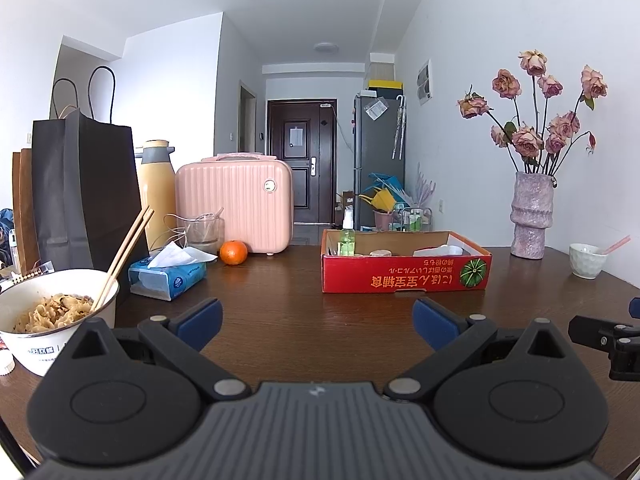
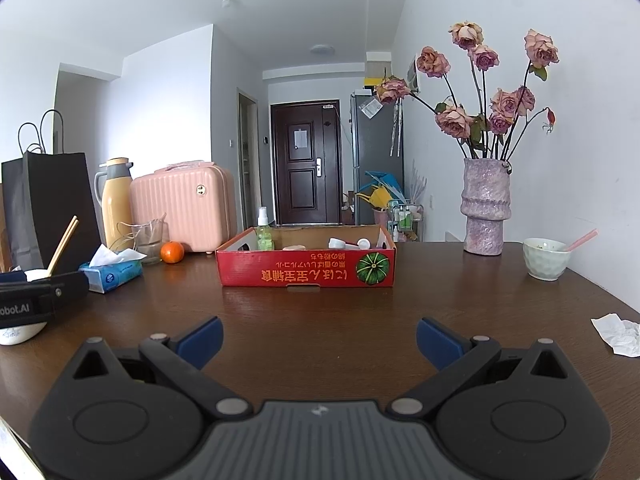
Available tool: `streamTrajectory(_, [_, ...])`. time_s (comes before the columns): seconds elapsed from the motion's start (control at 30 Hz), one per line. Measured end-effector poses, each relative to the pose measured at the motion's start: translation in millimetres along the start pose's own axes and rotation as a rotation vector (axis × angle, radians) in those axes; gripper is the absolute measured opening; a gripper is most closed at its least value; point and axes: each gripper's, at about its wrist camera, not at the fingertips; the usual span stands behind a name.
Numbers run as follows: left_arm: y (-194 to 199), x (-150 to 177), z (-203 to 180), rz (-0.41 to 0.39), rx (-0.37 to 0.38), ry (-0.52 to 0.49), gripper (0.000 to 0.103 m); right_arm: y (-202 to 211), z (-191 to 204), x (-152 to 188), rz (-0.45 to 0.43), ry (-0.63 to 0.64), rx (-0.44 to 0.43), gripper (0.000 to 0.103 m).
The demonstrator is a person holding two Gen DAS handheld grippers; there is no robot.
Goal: Organize rigid objects
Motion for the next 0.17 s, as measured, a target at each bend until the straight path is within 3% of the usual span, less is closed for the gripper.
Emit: streamTrajectory(0.17, [-1.6, 1.5, 0.9, 0.0, 0.008, 0.005, 0.103, -2.7, -0.9, 0.4, 0.007, -0.001, 0.0, 0.103])
Point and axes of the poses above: each gripper's, at about its wrist camera, not at the fingertips, and y roughly against the way its jaws point, z to its left, x to its underside, and after that the axes turned 13 degrees about -y, right-handed
